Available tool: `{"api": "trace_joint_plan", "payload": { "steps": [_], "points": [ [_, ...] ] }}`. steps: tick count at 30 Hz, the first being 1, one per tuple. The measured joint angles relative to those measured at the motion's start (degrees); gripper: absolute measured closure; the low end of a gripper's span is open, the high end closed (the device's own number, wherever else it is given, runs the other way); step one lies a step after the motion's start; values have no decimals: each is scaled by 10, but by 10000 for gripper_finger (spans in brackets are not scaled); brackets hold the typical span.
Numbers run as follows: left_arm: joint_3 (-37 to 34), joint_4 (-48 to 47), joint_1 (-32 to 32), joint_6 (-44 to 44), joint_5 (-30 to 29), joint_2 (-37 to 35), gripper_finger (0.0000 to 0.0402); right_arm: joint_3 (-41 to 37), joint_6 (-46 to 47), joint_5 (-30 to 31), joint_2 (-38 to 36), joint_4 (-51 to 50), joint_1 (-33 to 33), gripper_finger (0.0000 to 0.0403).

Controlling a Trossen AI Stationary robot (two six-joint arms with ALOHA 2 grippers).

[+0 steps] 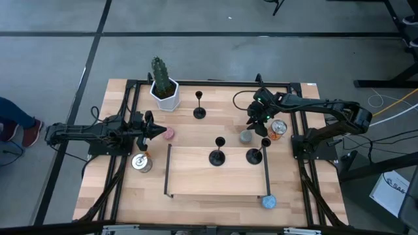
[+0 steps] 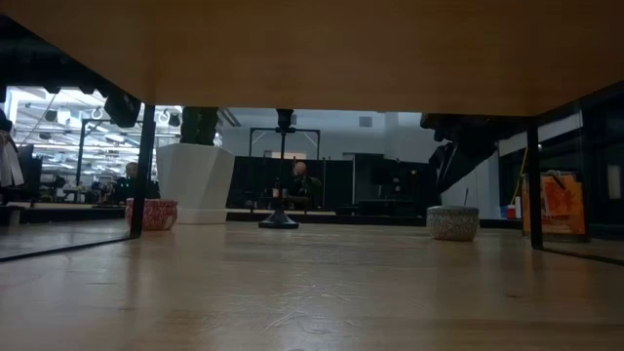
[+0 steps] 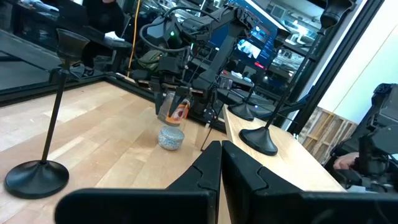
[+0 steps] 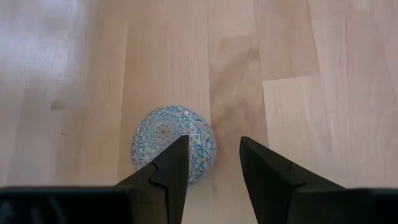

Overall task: Pick & Place candle stick holders
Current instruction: Put the blue scented candle on the shelf, then adjust the shelf to the center of the table

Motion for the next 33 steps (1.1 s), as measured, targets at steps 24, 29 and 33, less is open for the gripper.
{"api": "trace_joint_plan", "payload": {
  "steps": [24,29,33],
  "points": [
    [0,2,0,-2,0,0,396,-1,0,58,87,-48,0,259],
    [0,2,0,-6,0,0,396,1,9,60,87,-105,0,259],
    [0,3,0,-1,0,0,396,15,23,66,87,-122,0,259]
  ]
}}
